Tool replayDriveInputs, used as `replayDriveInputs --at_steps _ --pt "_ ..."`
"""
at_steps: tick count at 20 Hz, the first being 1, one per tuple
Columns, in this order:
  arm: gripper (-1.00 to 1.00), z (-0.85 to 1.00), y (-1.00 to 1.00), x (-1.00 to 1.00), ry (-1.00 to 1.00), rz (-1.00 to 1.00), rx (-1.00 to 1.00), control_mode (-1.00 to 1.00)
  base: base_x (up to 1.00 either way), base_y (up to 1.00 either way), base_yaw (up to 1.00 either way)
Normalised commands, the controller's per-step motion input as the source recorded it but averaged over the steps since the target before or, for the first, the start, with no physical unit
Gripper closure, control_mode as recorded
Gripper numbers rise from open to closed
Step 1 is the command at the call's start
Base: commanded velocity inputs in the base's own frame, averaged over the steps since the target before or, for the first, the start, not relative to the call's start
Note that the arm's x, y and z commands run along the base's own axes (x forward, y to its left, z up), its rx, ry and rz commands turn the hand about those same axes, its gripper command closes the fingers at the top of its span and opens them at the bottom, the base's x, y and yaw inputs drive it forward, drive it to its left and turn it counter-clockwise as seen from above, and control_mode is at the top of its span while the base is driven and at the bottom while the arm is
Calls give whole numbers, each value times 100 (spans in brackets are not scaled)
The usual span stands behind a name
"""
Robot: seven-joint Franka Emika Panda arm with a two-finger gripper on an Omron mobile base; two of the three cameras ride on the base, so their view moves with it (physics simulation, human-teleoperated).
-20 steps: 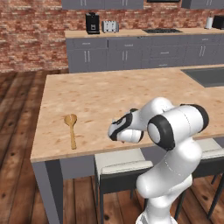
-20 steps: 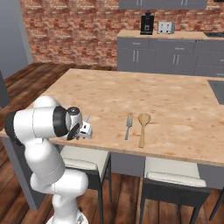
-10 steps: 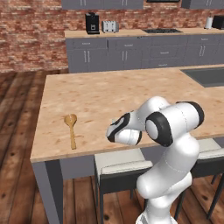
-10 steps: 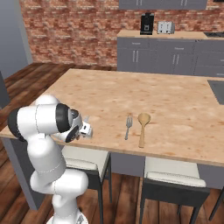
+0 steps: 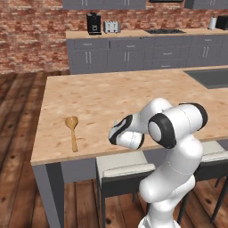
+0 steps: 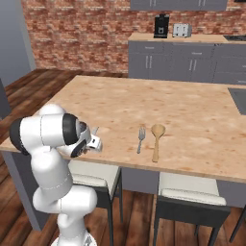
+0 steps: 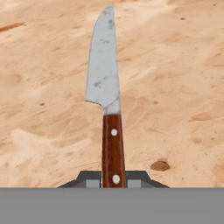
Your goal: Pick up the metallic utensils from the counter and place them in the open drawer. Make sure not to pick up any wooden utensils.
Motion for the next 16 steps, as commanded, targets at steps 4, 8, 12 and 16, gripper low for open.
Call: replayDriveInputs --at_steps 4,8,12,16 --pt "100 10 0 -6 0 0 0 -100 0 0 0" --pt "100 82 6 -8 0 -3 0 -100 0 0 0" --pt "100 100 7 -7 0 -11 -1 -100 0 0 0" --pt "100 100 2 -42 0 -8 -1 -100 0 0 0"
